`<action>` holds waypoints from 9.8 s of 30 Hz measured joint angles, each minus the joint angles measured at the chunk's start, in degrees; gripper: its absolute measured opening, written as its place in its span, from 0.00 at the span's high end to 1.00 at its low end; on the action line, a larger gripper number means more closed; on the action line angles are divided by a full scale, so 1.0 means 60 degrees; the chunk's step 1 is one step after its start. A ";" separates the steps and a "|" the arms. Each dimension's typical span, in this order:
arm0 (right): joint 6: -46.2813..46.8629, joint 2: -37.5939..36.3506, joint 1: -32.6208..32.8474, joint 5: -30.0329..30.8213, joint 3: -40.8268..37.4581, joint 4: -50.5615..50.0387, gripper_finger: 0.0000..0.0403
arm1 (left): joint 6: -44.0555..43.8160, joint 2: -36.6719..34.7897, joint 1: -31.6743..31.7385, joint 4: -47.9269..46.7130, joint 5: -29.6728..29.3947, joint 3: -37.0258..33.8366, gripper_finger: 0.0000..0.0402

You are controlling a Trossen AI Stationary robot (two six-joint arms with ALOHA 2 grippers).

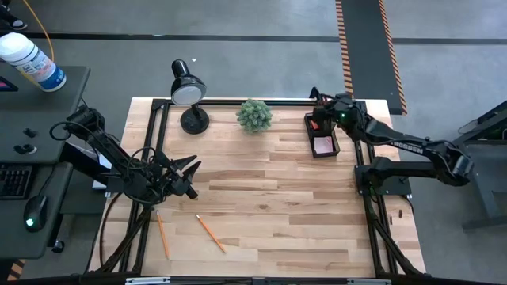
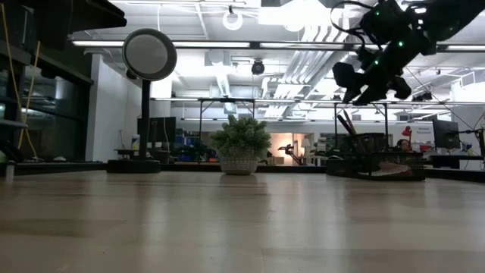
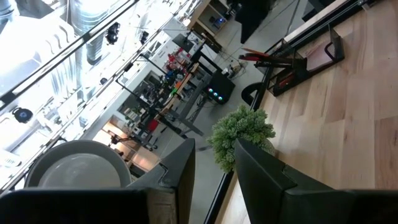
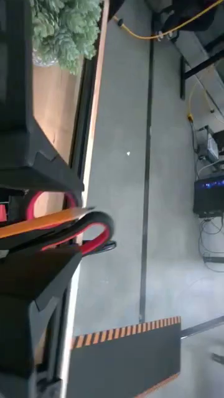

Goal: Pick and place office supplies into organizer
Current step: Put the right pencil into the desk organizer

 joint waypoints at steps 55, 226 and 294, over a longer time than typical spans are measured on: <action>-0.1586 0.2852 0.8624 -0.2941 -0.0233 0.4486 0.59 | -0.8134 0.0842 0.0259 -1.3261 1.2668 0.2359 0.75; 0.6190 0.5176 1.5332 -0.0252 0.0370 0.2585 0.64 | -0.6645 0.3260 0.4124 -0.6657 1.1772 0.2805 1.00; 0.6659 0.5402 1.5800 -0.2489 0.0367 0.0676 0.81 | -0.6961 0.3362 0.5002 -0.6291 1.3395 0.2809 1.00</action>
